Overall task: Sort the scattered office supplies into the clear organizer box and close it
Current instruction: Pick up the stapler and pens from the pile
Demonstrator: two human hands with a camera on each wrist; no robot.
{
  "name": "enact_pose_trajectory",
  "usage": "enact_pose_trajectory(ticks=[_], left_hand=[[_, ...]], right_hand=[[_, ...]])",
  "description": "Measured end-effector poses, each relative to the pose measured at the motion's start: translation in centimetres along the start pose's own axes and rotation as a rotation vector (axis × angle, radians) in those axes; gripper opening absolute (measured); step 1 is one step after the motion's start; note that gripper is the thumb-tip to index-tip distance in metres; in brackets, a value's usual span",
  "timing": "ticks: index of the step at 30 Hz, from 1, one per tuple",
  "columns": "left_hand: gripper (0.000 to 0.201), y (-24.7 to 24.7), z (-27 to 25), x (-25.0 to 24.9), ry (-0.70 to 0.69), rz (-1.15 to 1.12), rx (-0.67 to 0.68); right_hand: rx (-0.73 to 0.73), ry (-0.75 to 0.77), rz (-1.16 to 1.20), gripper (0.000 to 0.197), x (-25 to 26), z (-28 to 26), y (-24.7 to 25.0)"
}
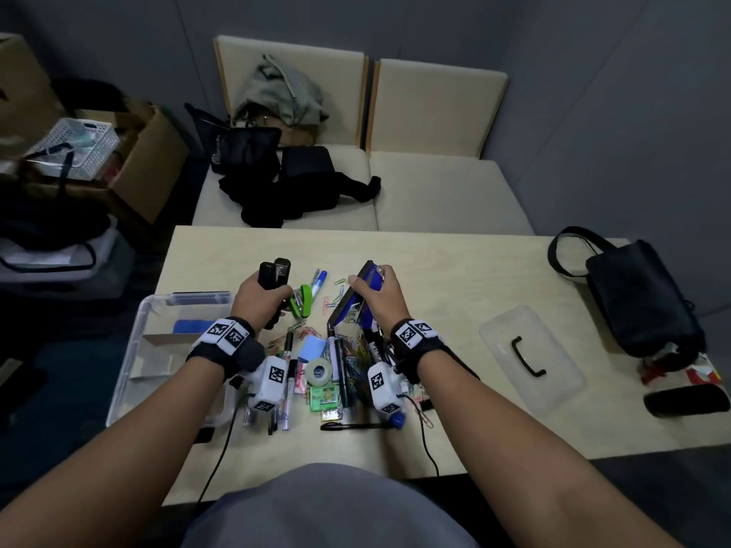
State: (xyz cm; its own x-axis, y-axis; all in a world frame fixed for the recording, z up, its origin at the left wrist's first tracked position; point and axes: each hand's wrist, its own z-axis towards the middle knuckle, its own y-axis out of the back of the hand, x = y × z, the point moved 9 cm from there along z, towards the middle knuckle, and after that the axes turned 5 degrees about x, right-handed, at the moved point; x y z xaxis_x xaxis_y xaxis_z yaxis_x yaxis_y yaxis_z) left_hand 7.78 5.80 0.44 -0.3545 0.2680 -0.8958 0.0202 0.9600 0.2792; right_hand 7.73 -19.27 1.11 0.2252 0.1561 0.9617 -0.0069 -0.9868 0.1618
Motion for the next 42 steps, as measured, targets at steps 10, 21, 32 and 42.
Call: enact_pose_trajectory(ticks=[10,21,32,42], left_hand=[[0.015,11.0,-0.1,3.5,0.145,0.168,-0.012],[0.023,19.1,0.1,5.6,0.238,0.229,-0.191],[0.021,20.9,0.3,7.5,0.289,0.199,-0.177],[0.017,21.1,0.0,8.1,0.239,0.125,-0.133]], right_hand=[[0.16,0.073,0.01,0.038,3.7,-0.7,-10.0],[0.317,0.153,-0.12,0.03,7.2,-0.7,-18.2],[0.619,0.384,-0.622,0.03,9.5,-0.6,-27.9],[0.822,0.49,-1.359,0.029,5.5,0.0,-33.2]])
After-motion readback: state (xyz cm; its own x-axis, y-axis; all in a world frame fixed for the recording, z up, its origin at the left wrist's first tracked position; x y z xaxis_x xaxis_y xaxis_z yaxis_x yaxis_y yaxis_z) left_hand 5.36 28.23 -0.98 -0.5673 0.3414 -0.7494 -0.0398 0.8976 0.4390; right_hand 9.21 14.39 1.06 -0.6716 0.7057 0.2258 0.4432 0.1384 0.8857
